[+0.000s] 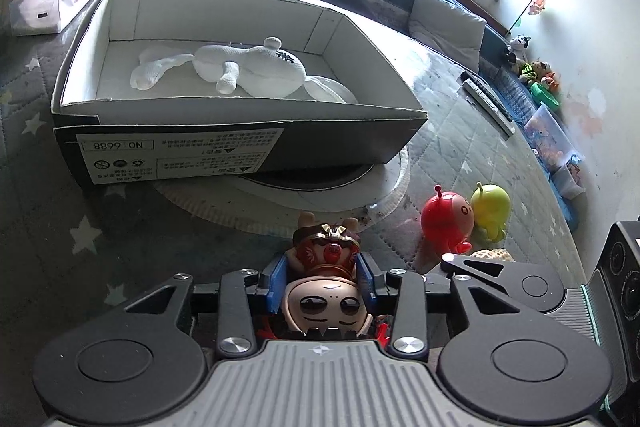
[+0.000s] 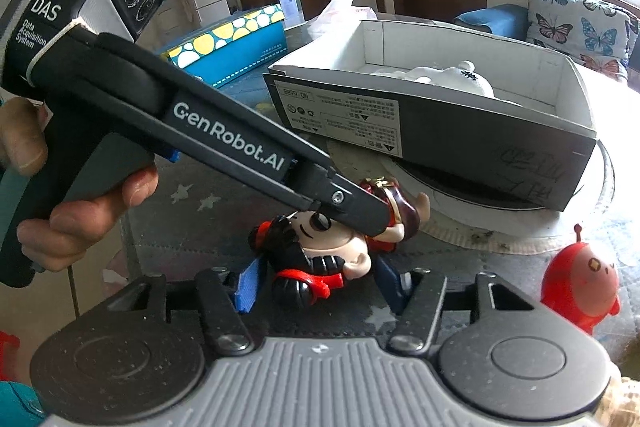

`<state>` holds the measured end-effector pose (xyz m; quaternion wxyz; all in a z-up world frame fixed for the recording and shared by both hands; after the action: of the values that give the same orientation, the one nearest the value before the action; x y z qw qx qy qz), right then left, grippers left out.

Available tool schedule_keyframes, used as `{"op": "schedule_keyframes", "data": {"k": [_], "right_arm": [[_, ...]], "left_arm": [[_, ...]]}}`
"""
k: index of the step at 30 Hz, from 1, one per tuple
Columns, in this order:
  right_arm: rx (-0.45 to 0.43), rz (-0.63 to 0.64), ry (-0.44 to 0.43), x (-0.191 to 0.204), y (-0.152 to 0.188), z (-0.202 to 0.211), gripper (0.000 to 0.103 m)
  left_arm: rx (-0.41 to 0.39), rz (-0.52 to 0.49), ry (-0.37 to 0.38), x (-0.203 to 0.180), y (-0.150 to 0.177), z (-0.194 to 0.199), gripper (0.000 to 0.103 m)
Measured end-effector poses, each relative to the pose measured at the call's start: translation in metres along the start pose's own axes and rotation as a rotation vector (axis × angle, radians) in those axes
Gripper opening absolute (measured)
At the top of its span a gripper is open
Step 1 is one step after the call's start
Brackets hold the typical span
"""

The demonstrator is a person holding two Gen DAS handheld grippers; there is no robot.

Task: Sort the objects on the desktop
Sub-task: 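Lift the doll with both grippers, carry it into the shoebox and release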

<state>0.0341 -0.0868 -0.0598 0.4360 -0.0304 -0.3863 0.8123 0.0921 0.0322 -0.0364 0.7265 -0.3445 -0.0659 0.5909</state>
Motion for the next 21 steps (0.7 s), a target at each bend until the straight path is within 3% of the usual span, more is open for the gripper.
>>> {"op": "schedule_keyframes", "data": {"k": [10,16,21], "right_arm": [[-0.006,0.002,0.009,0.001,-0.0002,-0.0001,0.059],[-0.01,0.034,0.026,0.005,0.0013,0.0036,0.059],[-0.017,0.046,0.036,0.0053,0.0,0.0078,0.058]], "left_arm": [[-0.011,0.004,-0.004,-0.001,0.0004,0.001,0.04],[-0.021,-0.005,-0.003,-0.0055,-0.0008,0.0044,0.031],[-0.024,-0.005,0.002,-0.0082,-0.0014,0.0025,0.03]]}}
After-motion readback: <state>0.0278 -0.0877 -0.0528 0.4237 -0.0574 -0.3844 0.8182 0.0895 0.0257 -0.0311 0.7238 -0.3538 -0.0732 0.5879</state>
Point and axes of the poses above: each gripper's, at about its wrist camera, not at the fingertips, and z roughly against the way its jaws point, x to its left, y to its underside, the point moved 4 cm from there along -z, roughly the way its jaws point, and after that the axes turned 9 degrees about -z, right-handed, at the moved point
